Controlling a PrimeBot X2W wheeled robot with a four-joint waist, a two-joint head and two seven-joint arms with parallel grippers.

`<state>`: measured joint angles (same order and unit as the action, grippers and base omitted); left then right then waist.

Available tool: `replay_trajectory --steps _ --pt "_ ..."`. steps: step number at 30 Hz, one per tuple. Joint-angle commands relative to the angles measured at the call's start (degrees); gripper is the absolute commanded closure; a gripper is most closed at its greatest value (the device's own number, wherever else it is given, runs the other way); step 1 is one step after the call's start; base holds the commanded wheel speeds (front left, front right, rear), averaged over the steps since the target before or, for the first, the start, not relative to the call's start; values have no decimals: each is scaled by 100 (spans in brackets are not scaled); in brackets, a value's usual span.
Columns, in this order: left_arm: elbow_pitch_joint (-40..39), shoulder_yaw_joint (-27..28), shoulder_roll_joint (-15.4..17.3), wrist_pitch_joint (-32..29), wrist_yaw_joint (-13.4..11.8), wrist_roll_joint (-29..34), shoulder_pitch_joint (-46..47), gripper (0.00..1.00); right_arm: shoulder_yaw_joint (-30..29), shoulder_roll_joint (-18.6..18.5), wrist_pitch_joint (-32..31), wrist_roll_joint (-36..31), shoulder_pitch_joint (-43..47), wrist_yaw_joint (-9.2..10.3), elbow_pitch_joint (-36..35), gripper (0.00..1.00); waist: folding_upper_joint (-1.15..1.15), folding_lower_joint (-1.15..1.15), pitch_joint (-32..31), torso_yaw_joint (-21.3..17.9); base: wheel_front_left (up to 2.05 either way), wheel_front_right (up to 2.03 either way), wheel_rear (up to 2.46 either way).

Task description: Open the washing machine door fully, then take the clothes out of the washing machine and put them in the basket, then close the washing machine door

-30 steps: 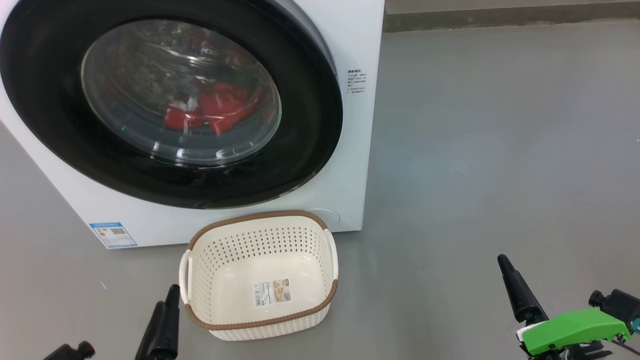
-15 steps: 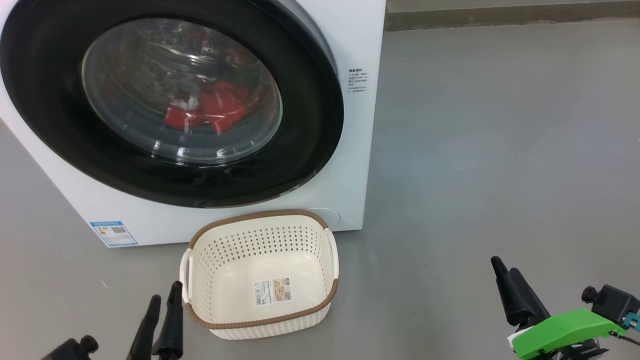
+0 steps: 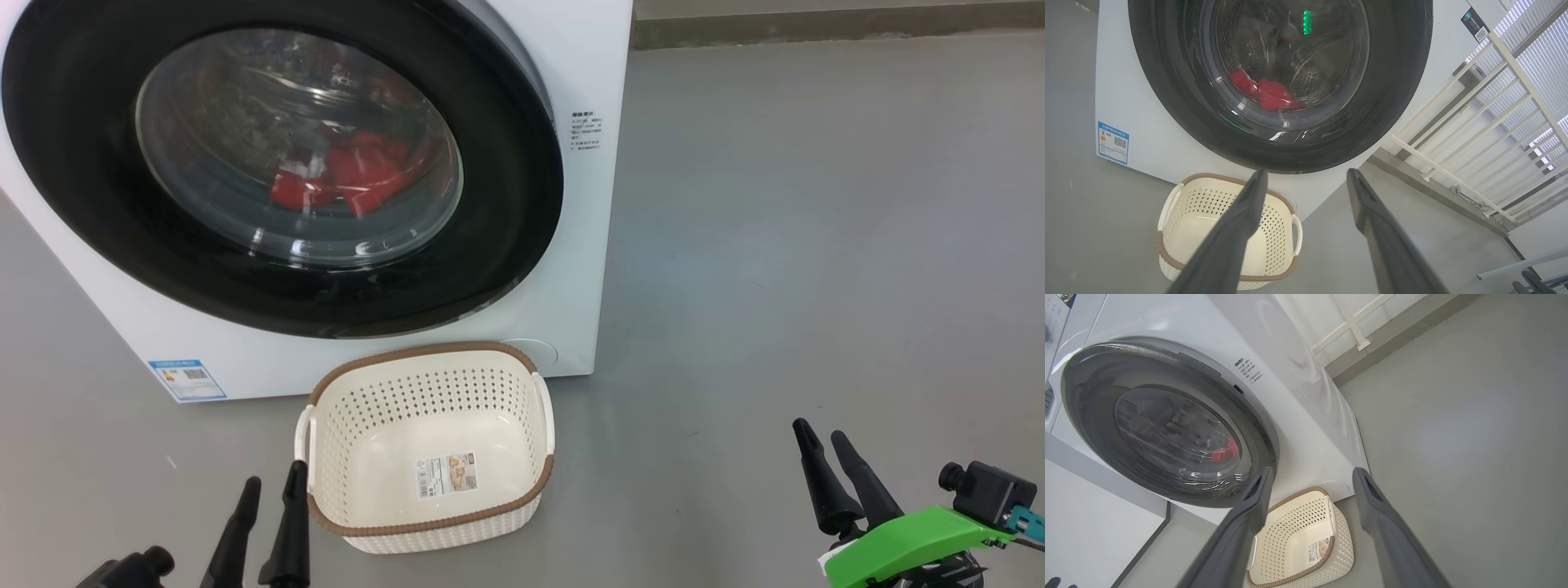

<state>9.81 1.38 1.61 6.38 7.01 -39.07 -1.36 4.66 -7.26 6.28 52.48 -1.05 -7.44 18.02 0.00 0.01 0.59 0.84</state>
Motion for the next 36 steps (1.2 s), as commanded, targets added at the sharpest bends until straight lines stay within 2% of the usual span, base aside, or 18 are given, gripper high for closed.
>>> replay_trajectory --steps 1,25,36 --pt "-205 94 92 87 -13 216 31 0 112 -122 102 -171 -188 -3 -173 0 0 0 3 2 0 0 0" --pt "-405 42 110 494 -45 1797 -145 0 349 -277 506 -1385 -151 -4 -240 0 0 -1 -12 3 0 0 0" --pt "-397 47 118 664 -42 2285 -200 0 273 -275 675 -1842 -87 -4 -246 0 0 -1 -7 1 0 0 0"
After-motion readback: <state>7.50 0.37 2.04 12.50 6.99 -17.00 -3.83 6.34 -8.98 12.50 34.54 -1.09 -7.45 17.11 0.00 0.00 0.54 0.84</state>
